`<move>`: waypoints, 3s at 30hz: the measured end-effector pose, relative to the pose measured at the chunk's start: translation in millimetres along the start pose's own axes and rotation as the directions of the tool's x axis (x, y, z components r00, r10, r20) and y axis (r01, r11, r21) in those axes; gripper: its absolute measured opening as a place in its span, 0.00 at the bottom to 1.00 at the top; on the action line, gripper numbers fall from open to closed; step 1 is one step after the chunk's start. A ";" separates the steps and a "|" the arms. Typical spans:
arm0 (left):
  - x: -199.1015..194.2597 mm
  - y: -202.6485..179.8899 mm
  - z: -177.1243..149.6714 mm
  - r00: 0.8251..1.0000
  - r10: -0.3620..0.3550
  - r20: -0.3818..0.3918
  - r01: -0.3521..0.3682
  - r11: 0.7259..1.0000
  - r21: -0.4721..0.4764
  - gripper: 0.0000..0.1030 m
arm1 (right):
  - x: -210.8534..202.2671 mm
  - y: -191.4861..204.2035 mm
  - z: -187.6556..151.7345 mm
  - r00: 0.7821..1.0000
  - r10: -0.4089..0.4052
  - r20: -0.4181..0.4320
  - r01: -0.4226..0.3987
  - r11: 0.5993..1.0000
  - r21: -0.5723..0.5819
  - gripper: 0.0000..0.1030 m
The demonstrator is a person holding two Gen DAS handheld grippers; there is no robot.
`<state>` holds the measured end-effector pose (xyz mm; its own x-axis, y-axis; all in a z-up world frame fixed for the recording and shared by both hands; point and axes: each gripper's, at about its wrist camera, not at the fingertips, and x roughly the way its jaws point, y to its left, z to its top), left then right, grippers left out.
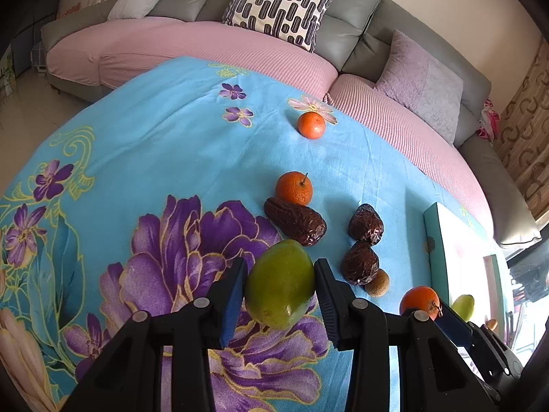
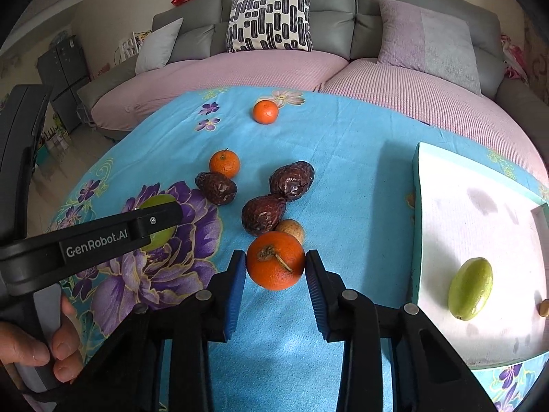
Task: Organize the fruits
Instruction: 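Grasp the second green fruit with the left tool while the right tool grasps an orange tangerine, then carry the green fruit with the left tool while the right tool carries the tangerine into the tray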
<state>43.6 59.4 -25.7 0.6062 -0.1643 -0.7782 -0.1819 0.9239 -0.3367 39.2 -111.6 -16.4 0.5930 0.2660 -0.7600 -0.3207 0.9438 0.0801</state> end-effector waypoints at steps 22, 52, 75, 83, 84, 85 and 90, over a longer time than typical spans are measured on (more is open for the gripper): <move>-5.1 -68.3 0.5 0.997 -0.082 -0.002 0.082 0.986 0.146 0.41 | -36.5 -57.9 8.2 0.989 -0.123 0.082 0.112 0.985 0.128 0.36; 46.6 -243.6 -15.3 0.964 -0.200 -0.178 0.260 0.858 0.442 0.41 | -103.7 -228.3 -27.0 0.892 -0.449 0.051 0.364 0.782 0.506 0.36; 103.8 -260.5 -26.6 0.963 -0.102 -0.251 0.207 0.875 0.437 0.41 | -68.2 -264.1 -42.9 0.889 -0.456 -0.049 0.410 0.743 0.529 0.36; 103.4 -262.8 -25.5 0.962 -0.089 -0.257 0.199 0.876 0.440 0.41 | -57.6 -261.7 -42.6 0.880 -0.466 -0.087 0.445 0.747 0.494 0.36; 103.5 -262.7 -25.4 0.962 -0.089 -0.258 0.198 0.878 0.436 0.41 | -57.5 -261.4 -42.3 0.881 -0.465 -0.088 0.445 0.749 0.491 0.36; 103.9 -262.7 -25.2 0.962 -0.088 -0.260 0.198 0.879 0.434 0.42 | -57.4 -261.2 -42.1 0.881 -0.465 -0.088 0.445 0.749 0.490 0.36; 102.9 -264.9 -24.1 0.962 -0.079 -0.260 0.191 0.879 0.438 0.43 | -57.2 -261.8 -41.9 0.879 -0.468 -0.093 0.451 0.750 0.484 0.36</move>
<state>135.6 -210.6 -29.4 0.3968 -0.3212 -0.8599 0.2948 0.9318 -0.2120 58.3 -382.1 -21.0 0.6027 -0.2260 -0.7653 0.3837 0.9230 0.0297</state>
